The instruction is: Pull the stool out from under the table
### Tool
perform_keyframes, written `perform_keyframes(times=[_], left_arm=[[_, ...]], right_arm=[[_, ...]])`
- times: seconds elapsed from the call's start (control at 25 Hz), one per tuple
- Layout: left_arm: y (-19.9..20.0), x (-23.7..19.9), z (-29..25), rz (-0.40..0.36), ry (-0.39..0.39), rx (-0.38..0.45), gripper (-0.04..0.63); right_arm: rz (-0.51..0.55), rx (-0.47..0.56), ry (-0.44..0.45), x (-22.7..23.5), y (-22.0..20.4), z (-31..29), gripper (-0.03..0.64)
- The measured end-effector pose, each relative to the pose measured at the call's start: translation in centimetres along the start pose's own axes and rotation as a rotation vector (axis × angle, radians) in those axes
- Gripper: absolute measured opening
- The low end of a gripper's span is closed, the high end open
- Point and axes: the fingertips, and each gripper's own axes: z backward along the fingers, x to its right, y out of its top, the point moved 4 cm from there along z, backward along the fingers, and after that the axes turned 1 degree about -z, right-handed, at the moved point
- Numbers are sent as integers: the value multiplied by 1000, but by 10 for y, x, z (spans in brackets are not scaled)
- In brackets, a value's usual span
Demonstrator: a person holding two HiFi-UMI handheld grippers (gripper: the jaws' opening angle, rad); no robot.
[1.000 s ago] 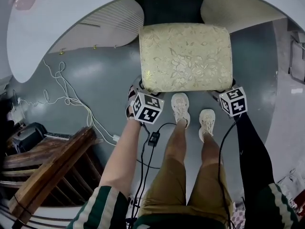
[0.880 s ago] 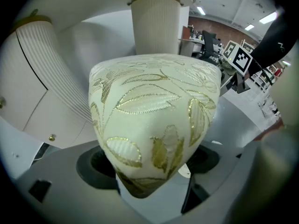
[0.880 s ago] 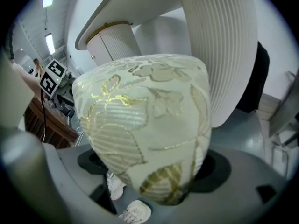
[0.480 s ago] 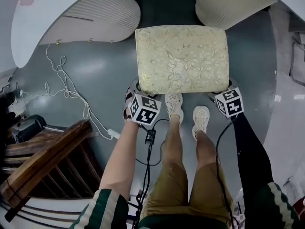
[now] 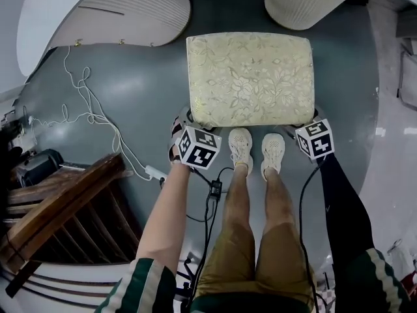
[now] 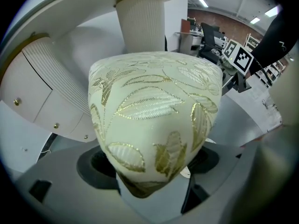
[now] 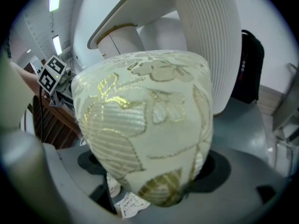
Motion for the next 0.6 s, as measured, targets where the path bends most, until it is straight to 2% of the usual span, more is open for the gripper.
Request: perform_keyframes(times=[0.6], left_arm=[[-4, 3, -2, 21, -45, -19, 422]], right_arm=[[-4, -46, -15, -2, -3, 6, 503]])
